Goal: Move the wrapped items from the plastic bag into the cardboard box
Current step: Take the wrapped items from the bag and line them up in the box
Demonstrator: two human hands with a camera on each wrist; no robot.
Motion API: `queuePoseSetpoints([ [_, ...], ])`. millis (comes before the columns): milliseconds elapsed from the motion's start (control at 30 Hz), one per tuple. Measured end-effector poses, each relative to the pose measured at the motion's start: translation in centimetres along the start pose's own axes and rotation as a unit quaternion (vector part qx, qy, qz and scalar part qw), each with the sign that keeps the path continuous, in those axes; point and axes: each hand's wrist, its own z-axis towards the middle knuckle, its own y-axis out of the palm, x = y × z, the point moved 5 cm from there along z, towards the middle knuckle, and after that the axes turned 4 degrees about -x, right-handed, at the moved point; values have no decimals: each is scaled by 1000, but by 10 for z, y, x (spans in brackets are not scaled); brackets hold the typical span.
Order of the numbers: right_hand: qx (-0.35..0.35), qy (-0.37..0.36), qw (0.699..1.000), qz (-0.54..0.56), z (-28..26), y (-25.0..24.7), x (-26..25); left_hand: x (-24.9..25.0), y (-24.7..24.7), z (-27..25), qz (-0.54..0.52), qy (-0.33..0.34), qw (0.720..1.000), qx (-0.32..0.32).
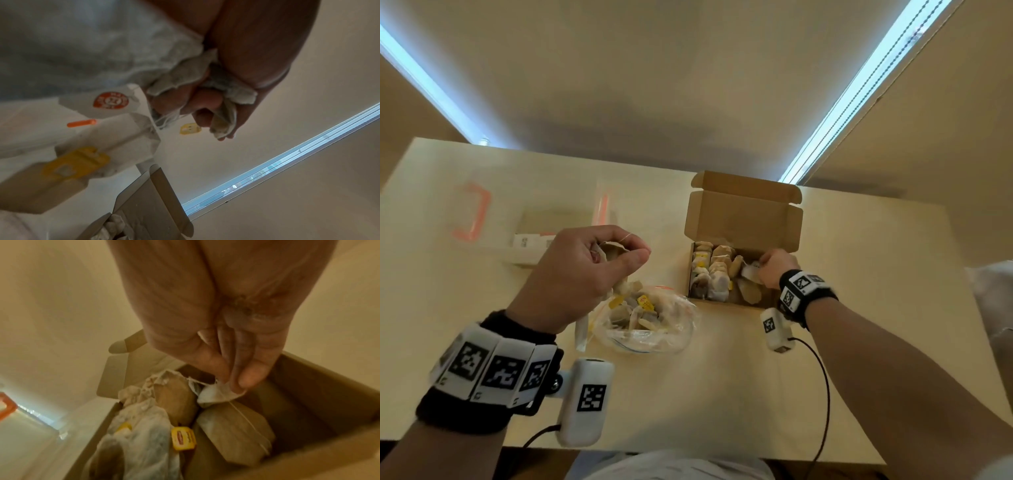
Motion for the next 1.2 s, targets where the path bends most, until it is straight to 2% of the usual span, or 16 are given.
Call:
queuePoseSetpoints([
  [133, -30, -20, 999, -41, 4, 18, 0, -7, 3, 1, -2, -11, 1000, -7],
  [267, -6, -51, 994, -99, 8, 20, 2, -9, 1, 2, 1, -14, 1000, -4],
  [400, -17, -88, 976, -199, 6, 32, 1, -9, 3, 4, 0, -22, 1000, -6],
  [467, -9, -95, 976, -195, 4, 37, 0, -9, 4, 4, -1, -25, 1000, -6],
  [667, -17, -73, 994, -79, 0, 31, 2, -10, 5, 3, -2, -34, 999, -7],
  [733, -12, -93, 993, -68, -2, 25, 0, -10, 5, 3, 2, -33, 999, -2],
  [867, 58, -177, 977, -106, -6, 10, -13, -7, 6, 2, 9, -33, 999, -4],
  [967, 7, -241, 955, -171, -4, 16, -21, -9, 4, 3, 12, -33, 999, -4],
  [1067, -8, -188, 941, -283, -3, 14, -17, -12, 4, 4, 7, -30, 999, -8],
  [1133, -24, -148, 938, -311, -3, 12, -8, -14, 6, 5, 0, -32, 999, -11],
  [1200, -56, -152, 931, -327, -2, 19, 1, -17, 9, 6, 6, -36, 999, -11],
])
